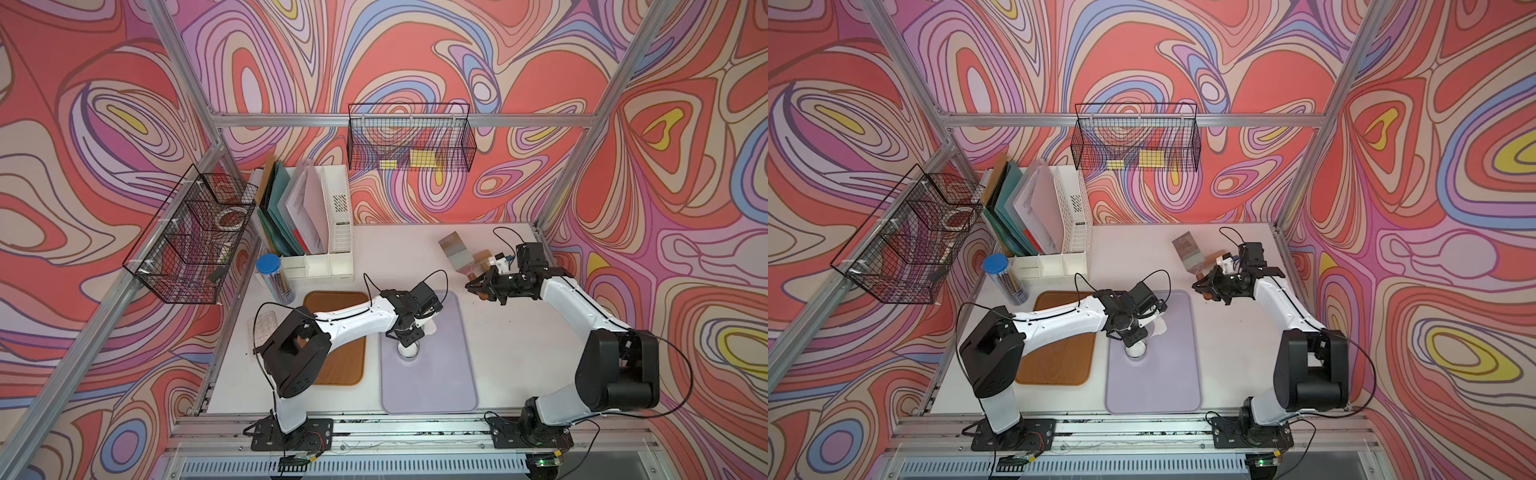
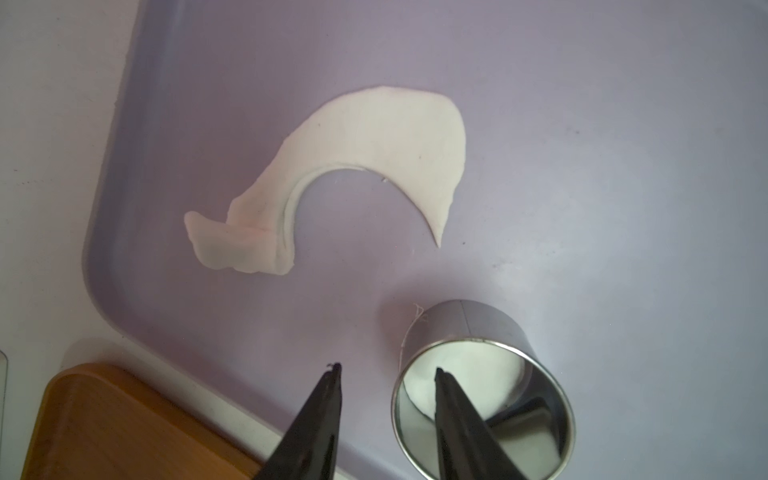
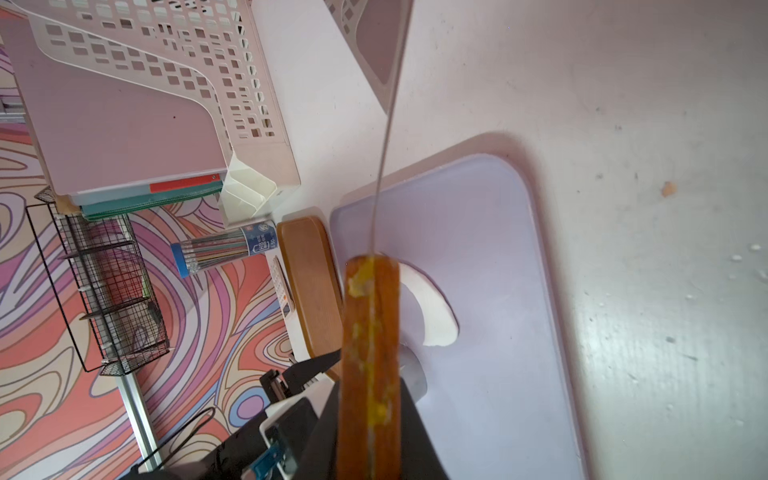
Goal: Roll out the dumpling wrappers from the dough
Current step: Pick up the dumpling mold from the work surface.
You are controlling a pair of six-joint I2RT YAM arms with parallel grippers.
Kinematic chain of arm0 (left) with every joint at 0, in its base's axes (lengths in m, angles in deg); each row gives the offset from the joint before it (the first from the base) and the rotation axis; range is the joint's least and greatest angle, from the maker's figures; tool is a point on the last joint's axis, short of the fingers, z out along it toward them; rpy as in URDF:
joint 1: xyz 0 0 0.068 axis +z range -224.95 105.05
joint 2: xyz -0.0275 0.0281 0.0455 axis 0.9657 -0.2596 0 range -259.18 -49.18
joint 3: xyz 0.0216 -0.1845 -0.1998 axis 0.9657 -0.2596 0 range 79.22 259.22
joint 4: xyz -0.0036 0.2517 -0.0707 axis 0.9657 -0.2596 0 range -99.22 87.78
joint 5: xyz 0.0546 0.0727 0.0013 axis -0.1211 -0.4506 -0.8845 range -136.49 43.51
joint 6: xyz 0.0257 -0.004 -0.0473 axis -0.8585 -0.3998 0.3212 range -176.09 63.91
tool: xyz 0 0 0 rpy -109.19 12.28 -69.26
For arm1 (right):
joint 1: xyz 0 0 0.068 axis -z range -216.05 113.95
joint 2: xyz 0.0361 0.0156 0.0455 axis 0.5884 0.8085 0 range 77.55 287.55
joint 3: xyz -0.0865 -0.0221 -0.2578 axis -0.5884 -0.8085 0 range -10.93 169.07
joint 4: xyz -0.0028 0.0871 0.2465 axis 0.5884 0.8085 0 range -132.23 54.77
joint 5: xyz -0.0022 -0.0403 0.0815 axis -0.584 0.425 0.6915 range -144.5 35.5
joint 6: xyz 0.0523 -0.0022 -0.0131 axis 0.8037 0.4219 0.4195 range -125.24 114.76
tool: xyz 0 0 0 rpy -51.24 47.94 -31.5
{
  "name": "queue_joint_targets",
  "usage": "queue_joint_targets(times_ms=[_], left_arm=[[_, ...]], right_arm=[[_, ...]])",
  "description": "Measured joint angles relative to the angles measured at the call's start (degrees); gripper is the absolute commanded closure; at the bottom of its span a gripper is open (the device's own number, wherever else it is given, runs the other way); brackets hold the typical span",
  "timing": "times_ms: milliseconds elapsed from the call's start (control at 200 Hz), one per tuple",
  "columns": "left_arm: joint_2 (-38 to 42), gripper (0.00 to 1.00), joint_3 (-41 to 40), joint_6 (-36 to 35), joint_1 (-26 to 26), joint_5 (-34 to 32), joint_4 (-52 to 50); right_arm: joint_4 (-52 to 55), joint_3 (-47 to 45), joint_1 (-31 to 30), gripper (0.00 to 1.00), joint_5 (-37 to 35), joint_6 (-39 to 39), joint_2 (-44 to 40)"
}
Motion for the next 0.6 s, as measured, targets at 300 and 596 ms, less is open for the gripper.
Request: queue_joint_targets(times_ms=[300,596], left_arm=[[-2.47,0.66,2.51,-3.56,-0.74,1.57,-2.12],[-4.59,0.72,2.82,-4.39,-0.76,1.51,-3.56]], right_arm=[[8.26,0.42,0.00,0.96,-3.19,-3.52,-2.14],[11.37,2.40,0.02,0.95,-4.35,-5.09,-2.78]])
